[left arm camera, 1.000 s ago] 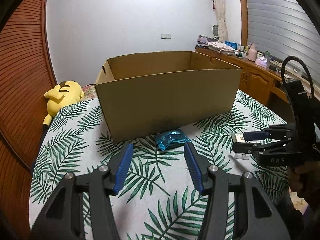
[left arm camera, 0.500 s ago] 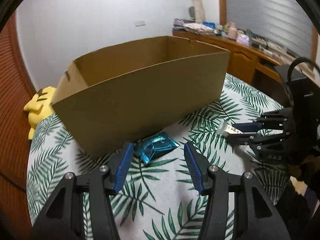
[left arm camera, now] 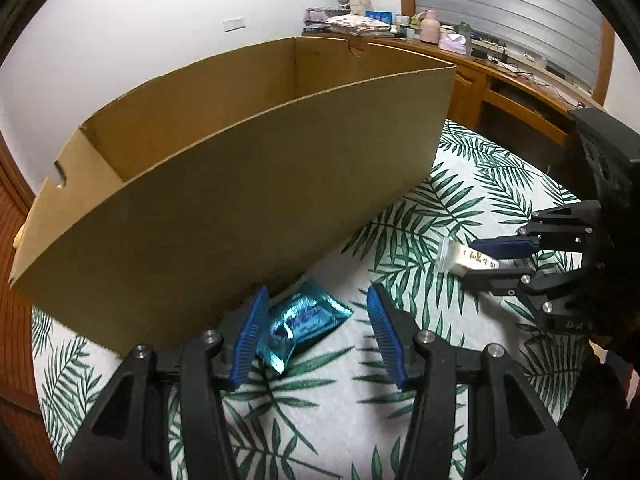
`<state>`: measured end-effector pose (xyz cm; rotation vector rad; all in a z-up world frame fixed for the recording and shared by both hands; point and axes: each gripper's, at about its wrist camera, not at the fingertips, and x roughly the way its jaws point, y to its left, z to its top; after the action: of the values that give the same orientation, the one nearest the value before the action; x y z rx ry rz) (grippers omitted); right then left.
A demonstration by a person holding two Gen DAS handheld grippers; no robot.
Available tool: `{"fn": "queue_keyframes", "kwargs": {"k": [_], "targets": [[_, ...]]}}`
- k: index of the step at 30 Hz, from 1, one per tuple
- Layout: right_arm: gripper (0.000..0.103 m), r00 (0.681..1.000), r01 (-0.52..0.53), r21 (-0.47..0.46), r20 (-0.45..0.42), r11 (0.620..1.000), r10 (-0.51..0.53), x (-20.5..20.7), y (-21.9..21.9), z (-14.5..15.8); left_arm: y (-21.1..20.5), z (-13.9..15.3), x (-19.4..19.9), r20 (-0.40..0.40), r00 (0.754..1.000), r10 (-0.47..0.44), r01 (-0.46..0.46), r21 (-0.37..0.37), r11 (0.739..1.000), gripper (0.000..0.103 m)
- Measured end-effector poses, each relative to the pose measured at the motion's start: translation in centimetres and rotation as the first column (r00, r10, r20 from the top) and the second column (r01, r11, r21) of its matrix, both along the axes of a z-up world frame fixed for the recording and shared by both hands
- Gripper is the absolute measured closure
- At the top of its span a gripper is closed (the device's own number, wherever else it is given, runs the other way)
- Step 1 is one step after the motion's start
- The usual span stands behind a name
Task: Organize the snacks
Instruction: 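Close the right gripper on the clear-wrapped bar while the left grasps the blue wrapper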
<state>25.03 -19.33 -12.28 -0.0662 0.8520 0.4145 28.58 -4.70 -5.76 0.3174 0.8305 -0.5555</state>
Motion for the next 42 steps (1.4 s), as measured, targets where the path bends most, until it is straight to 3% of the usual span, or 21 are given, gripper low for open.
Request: {"fn": "queue_keyframes", "kwargs": {"k": [13, 22, 25, 27, 42], "targets": [[0.080, 1.000, -0.004, -0.002, 0.002, 1.000, 0.004, -0.1, 0.0, -0.1, -0.1, -2.4, 0.4, -0.122, 0.992, -0.042, 0.050, 0.060, 0.997, 0.051], [0.080, 1.000, -0.004, -0.004, 0.004, 1.000, 0.004, -0.2, 0.1, 0.0, 0.7, -2.4, 0.5, -0.105, 0.995, 0.003, 0.001, 0.045, 0.999, 0.051], [0.080, 1.000, -0.003, -0.002, 0.003, 1.000, 0.003, -0.2, 0.1, 0.0, 1.3, -2.4, 0.6, -0.118, 0.993, 0.026, -0.023, 0.027, 0.999, 0.073], [0.080, 1.000, -0.002, -0.001, 0.003, 1.000, 0.002, -0.2, 0.1, 0.0, 1.6, -2.3, 0.5, -0.115, 0.992, 0.042, -0.040, 0.018, 0.999, 0.076], [0.084, 0.999, 0.035, 0.050, 0.029, 0.998, -0.036, -0.2, -1.3, 0.5, 3.1, 1.0, -2.2, 0.000, 0.993, 0.121, -0.120, -0.075, 0.990, 0.077]]}}
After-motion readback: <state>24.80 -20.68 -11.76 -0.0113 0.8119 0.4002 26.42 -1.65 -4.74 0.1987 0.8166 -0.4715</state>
